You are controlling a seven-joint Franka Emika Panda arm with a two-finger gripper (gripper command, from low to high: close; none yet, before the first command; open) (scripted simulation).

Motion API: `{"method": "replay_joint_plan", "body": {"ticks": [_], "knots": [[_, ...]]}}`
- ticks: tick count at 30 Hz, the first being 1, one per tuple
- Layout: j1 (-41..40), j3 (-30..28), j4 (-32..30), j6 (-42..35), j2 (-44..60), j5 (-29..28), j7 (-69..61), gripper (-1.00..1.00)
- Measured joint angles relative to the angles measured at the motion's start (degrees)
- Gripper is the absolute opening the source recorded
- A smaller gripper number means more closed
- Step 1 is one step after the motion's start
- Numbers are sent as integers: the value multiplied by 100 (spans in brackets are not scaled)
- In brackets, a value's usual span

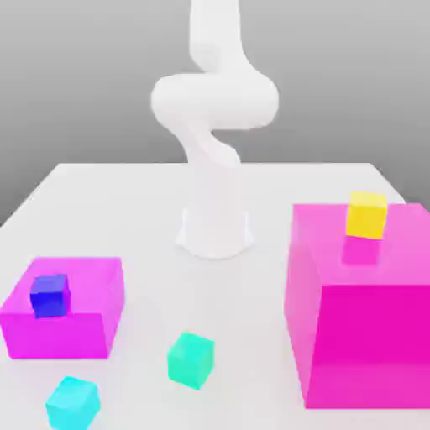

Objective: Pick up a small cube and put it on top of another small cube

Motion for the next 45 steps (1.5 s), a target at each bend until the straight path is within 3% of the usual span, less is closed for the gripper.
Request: {"method": "replay_joint_plan", "body": {"ticks": [9, 16, 22, 30, 35, 36, 45], "knots": [[-847, 184, -56, 496, 1943, -987, 506, 0], [-1212, -45, -112, 919, 3390, -1329, 599, 0], [-1605, -173, -191, 1377, 4550, -1050, 279, 0], [-2236, 129, -283, 2055, 5919, 8, -618, 0], [-2239, 101, -139, 2673, 6719, 10, -626, 0], [-2218, 77, -118, 2757, 6827, -11, -612, -100], [-2269, 137, -167, 2566, 6585, 38, -645, -100]]}}
